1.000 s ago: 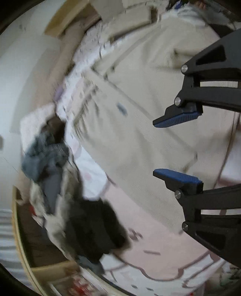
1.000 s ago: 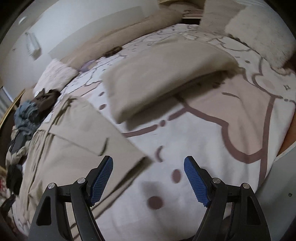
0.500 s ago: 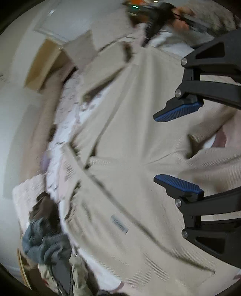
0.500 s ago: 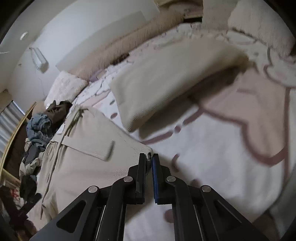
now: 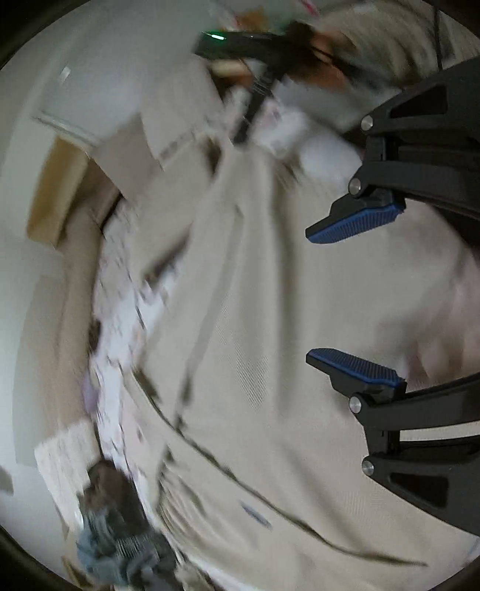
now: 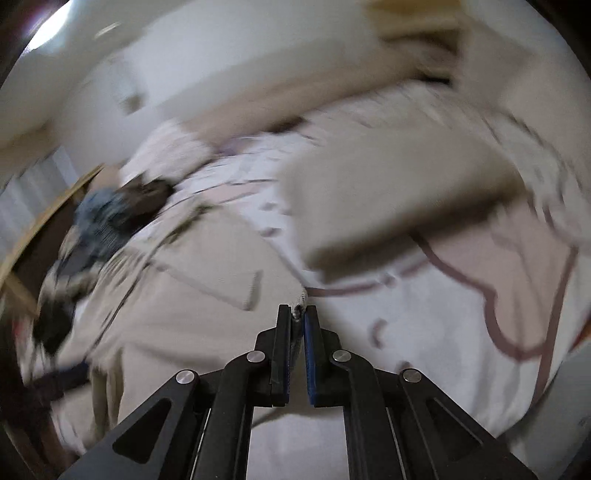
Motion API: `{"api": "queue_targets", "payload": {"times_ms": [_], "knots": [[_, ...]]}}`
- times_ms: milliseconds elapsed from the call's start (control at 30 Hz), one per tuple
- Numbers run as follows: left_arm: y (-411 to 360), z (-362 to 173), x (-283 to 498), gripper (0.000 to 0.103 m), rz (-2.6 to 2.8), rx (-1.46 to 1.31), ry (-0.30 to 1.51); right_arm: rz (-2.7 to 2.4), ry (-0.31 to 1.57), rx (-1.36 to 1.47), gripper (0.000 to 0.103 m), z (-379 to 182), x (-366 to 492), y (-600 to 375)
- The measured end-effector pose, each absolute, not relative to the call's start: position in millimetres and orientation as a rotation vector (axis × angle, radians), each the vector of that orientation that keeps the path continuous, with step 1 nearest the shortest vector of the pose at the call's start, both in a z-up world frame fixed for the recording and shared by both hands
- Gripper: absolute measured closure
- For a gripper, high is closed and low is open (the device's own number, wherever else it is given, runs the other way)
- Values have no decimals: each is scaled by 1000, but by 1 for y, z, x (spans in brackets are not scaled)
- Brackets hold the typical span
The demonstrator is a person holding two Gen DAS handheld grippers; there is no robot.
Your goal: Fold clothes
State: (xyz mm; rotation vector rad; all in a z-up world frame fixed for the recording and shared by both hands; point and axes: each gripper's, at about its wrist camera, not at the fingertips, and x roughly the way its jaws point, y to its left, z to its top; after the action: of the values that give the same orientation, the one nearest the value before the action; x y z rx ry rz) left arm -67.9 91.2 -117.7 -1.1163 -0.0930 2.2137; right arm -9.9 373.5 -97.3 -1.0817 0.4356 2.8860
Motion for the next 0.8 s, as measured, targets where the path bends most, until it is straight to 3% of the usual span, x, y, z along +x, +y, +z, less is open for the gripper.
{"api": "queue_targets", "payload": {"times_ms": [133,333,733,800], "knots": [[112,-106,-75,44,2154,-1099,-141,3066,164,-1125,97,-89,3,319],[122,-125,-87,44,2049,-1239,-235,3176,-47,-1238,97,-108,8,271],[153,-164,-101,43,1816,-1447,-349,3234,-293,-1283,97,-131,15,238],[158,-166,-100,49,1804,-1447,-328,3240,-334,-1287,97,-133,16,234]]}}
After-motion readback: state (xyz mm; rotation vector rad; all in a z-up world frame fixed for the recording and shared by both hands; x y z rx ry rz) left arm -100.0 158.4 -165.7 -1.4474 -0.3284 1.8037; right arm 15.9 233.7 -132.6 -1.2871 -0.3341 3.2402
